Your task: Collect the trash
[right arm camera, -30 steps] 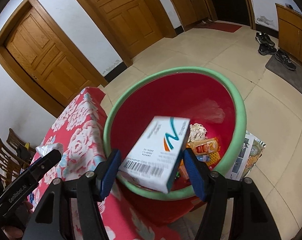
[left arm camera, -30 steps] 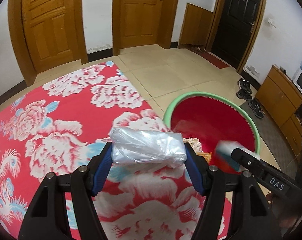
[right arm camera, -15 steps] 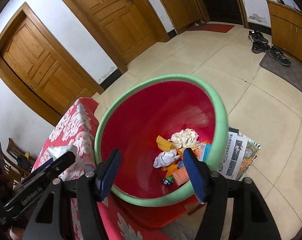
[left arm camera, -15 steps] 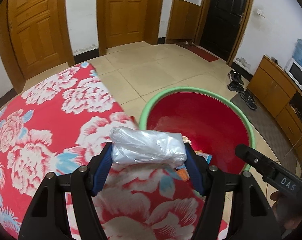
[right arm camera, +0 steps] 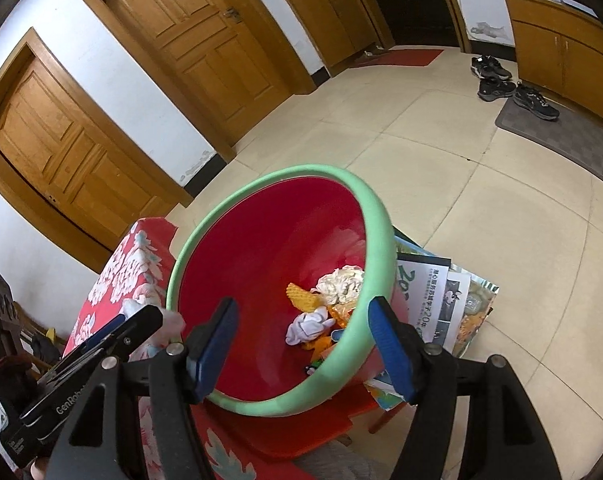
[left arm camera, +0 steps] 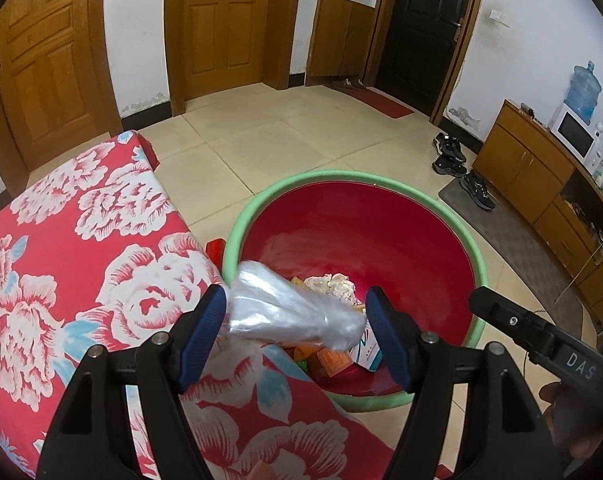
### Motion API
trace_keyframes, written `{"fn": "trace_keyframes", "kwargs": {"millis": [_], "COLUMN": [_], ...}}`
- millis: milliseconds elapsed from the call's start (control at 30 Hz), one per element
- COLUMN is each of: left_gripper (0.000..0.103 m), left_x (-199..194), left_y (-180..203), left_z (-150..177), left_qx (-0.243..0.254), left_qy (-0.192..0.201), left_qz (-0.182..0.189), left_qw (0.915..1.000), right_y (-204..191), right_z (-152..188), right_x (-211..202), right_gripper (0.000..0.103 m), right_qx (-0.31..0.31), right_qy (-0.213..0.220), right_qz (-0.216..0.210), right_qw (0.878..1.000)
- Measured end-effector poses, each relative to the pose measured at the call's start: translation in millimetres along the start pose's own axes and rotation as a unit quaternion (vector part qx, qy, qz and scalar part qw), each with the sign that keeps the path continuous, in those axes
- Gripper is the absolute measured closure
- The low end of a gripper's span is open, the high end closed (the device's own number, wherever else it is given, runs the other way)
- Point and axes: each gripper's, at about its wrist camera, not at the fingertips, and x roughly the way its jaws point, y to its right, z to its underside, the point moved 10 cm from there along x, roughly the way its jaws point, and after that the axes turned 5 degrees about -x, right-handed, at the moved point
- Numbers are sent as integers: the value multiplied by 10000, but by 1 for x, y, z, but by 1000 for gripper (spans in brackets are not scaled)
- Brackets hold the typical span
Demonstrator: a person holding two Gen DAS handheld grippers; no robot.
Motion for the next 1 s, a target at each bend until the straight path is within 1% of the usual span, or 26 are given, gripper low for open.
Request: {"fn": "trace_keyframes", "kwargs": {"millis": [133,467,600,667,733,1000], "left_gripper": [31,31,31,31,31,31], "left_x": [-4,-19,-26,-29,-33,-55], "left_y": [2,-3,-13,-19,-24,-49], "left_z": [-1,-1,0,1,1,8], "left_qx": [35,-102,-209,-286,-368,-626], "left_qy": [55,116,143,151,165,257], "left_qz": [1,26,-21,-43,-69,-261], "left_qw": [10000,9999,9997,9995,9992,9974], "right_y": [-1,-10,-15,-21,-26,-49], "right_z": [0,1,2,3,4,10], "right_x": [-1,-8,-11,-13,-15,-24], "right_gripper": [32,27,26,24,24,21], "right_qx": [-18,-110,-147,-199,-247,-480], "right_qy": [8,45,40,44,45,54], "right_qz": [-18,-61,-84,-109,-131,-261], "right_qw": [10000,9999,9998,9997,9996,9985]}}
